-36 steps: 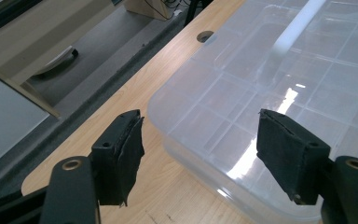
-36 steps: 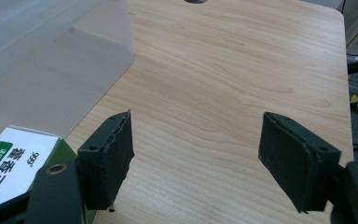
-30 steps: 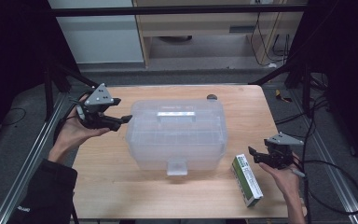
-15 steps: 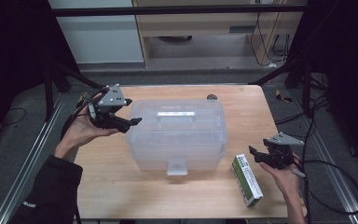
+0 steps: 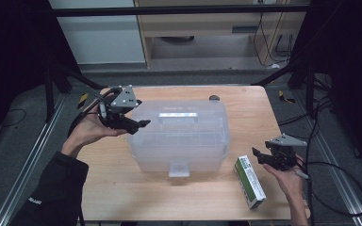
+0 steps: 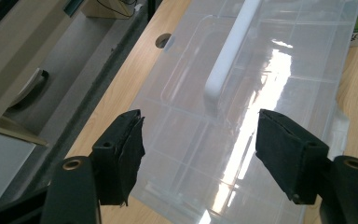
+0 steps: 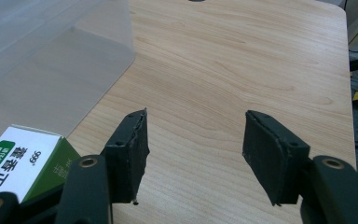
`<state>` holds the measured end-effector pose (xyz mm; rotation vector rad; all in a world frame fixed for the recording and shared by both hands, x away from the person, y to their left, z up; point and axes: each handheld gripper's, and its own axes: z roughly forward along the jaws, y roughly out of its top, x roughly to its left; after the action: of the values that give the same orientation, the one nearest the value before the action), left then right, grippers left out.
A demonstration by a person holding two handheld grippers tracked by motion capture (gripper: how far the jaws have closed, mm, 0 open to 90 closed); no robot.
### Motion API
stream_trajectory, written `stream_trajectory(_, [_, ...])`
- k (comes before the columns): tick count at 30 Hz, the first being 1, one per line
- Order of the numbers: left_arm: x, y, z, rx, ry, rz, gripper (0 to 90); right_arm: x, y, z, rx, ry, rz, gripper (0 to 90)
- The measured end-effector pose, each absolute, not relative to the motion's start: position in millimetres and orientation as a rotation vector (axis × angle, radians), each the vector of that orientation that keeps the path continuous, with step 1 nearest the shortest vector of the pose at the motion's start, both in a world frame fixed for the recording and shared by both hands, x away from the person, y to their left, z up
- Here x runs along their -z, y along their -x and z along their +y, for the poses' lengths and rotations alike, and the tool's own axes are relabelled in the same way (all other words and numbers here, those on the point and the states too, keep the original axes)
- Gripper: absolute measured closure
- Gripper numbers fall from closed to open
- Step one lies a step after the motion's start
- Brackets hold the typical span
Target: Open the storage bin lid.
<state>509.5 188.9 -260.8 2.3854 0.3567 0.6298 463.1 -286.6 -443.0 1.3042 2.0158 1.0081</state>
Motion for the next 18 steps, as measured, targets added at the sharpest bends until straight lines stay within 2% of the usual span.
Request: stream_trajectory(18, [257.8, -516.2, 160.7, -0.634, -2.446, 0.228, 32.2, 441.8, -462.8, -287.5, -0.989, -1.314, 2.008, 48.0])
